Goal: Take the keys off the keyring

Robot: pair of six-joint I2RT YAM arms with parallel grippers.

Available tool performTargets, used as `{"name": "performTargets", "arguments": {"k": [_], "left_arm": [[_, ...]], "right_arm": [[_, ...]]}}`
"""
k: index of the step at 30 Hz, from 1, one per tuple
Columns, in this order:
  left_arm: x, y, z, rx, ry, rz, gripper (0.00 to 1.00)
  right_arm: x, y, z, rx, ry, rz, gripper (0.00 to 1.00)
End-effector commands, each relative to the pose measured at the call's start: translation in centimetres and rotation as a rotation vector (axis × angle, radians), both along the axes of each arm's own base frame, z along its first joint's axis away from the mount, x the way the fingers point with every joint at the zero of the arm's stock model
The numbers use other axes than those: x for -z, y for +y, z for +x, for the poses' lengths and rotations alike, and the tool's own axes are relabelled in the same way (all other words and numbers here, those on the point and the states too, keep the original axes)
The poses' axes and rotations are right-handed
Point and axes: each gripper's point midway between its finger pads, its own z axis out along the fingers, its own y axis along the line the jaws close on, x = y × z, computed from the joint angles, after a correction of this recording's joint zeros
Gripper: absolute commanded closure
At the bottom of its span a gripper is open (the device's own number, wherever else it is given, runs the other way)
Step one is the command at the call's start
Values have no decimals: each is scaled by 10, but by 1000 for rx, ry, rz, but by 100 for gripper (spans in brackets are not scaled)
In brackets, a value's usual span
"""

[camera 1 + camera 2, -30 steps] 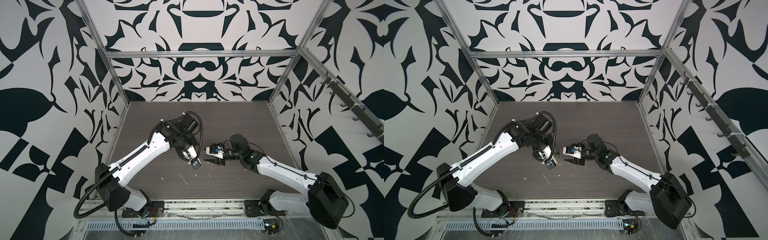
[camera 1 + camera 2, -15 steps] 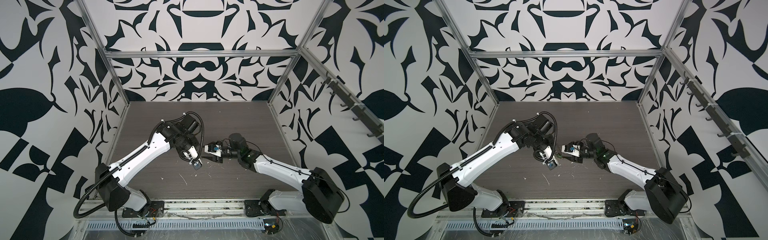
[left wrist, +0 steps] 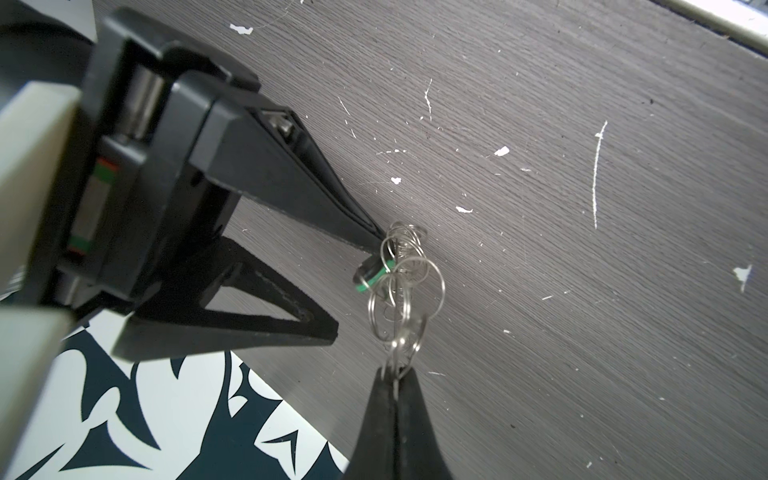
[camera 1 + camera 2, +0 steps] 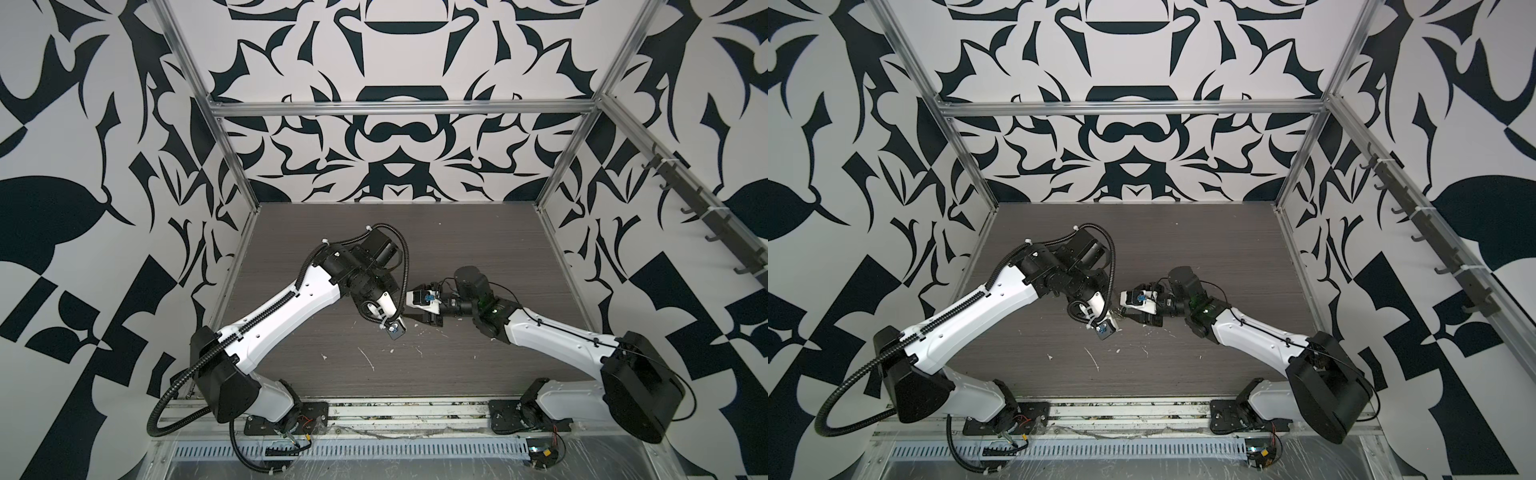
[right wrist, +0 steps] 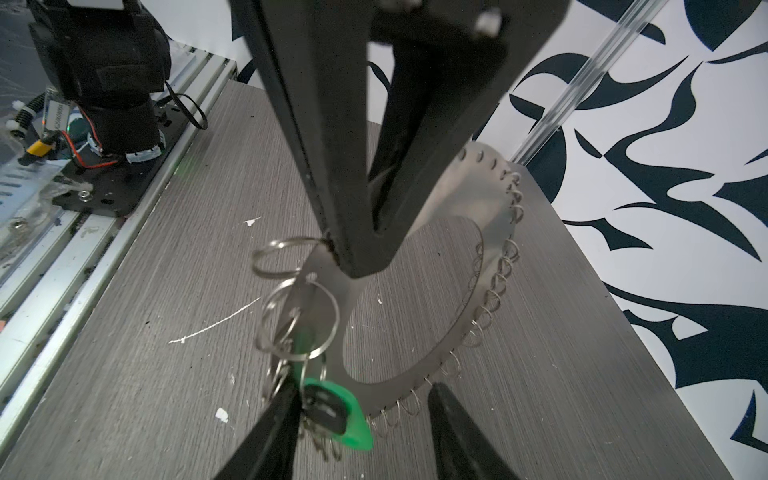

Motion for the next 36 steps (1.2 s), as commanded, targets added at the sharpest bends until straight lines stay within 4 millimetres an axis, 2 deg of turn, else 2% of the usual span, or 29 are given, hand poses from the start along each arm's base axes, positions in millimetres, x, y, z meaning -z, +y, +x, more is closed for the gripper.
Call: {"name": "performTargets", "arguments": {"k": [1,14,20,23,32,36], "left_arm": [[-4,1,-10,10,19,-23,100],[-8,0,-9,19,-13,-56,100],[-11,-2,-10,24,-28,-85,100],[-11,-2,-10,21,-27,-86,100],[-9,-2,-9,17,-25,-83,100],[-8,-2,-9,16,-19,-77,100]], "right_arm": [[-18,7,-1,-23,-18,28,46],[-12,16,-16,-108,33,21,52],[-17,20,-20,-138,39,34,55],[-23,22,-25,-157,31,45,63],[-21,22,-33,-183,27,19,83],[-23,21,-34,-178,21,12,100]]}}
